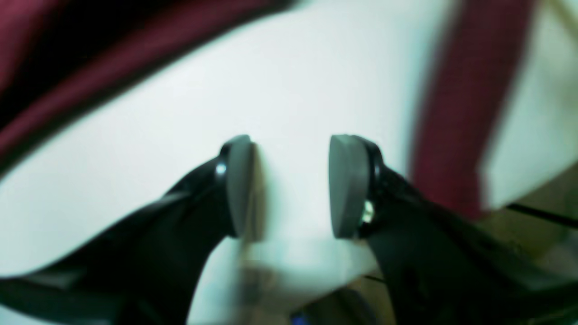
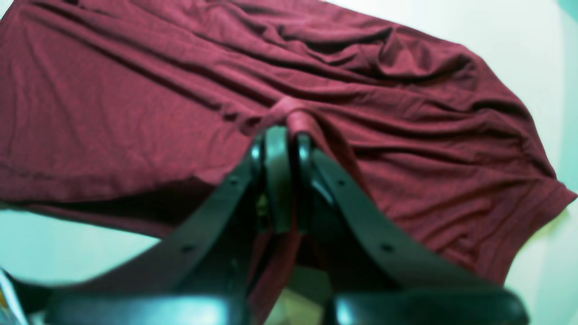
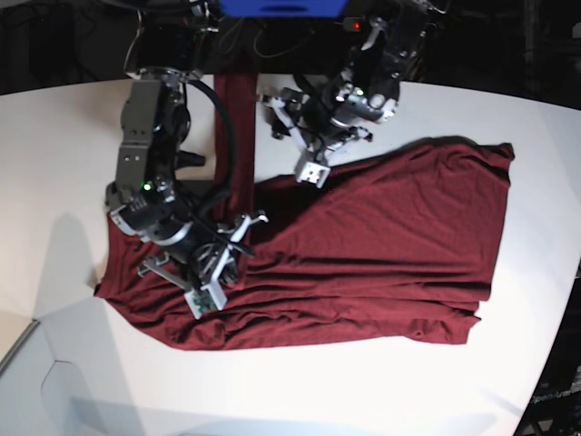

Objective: Layout the t-shirt on the table in an organized manner, then fold the t-shirt properly
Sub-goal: 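Lift the shirt edge with the left gripper and fold it toward the right gripper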

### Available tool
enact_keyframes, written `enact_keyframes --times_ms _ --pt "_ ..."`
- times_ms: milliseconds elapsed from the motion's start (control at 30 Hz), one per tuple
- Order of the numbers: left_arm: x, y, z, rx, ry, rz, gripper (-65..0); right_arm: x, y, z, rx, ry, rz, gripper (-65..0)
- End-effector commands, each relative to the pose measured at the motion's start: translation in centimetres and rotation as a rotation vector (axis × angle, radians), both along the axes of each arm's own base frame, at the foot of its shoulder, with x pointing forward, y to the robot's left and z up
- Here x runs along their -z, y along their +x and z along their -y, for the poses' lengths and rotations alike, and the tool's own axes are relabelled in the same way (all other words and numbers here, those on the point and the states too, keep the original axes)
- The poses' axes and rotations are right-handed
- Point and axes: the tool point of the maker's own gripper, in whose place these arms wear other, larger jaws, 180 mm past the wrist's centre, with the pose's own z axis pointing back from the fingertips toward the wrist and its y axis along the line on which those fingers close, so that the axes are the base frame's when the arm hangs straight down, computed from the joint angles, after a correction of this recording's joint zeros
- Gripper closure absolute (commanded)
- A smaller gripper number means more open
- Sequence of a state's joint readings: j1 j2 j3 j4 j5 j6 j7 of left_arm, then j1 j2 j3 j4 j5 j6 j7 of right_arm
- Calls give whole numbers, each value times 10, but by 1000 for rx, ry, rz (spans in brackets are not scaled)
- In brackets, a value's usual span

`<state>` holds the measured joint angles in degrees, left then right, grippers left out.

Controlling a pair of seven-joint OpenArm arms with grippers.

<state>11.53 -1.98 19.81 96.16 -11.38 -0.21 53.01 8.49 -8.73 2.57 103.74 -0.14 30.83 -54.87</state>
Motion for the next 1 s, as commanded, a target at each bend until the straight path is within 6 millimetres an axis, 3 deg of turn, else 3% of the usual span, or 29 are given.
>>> enact_keyframes --times_ms 0,100,233,467,667,767,967 --pt "-8 2 11 18 -24 14 -276 -18 8 -5 -7 26 60 -9" --pt "-16 1 25 63 -41 29 -279 -18 8 -4 -11 20 62 -9" --pt "-23 -4 30 69 -64 38 -326 -17 8 -3 -25 -3 64 -9" --pt "-29 -10 35 51 -139 -1 -327 -16 8 -1 -28 -15 65 -9" --pt "-29 -4 38 68 -131 17 -327 -22 12 1 -28 -20 80 -9" --pt "-19 -2 43 86 -116 -4 -327 -22 12 1 -28 -20 80 -9" --pt "-14 -8 63 187 -93 -5 -327 -23 12 0 -28 -18 80 -9"
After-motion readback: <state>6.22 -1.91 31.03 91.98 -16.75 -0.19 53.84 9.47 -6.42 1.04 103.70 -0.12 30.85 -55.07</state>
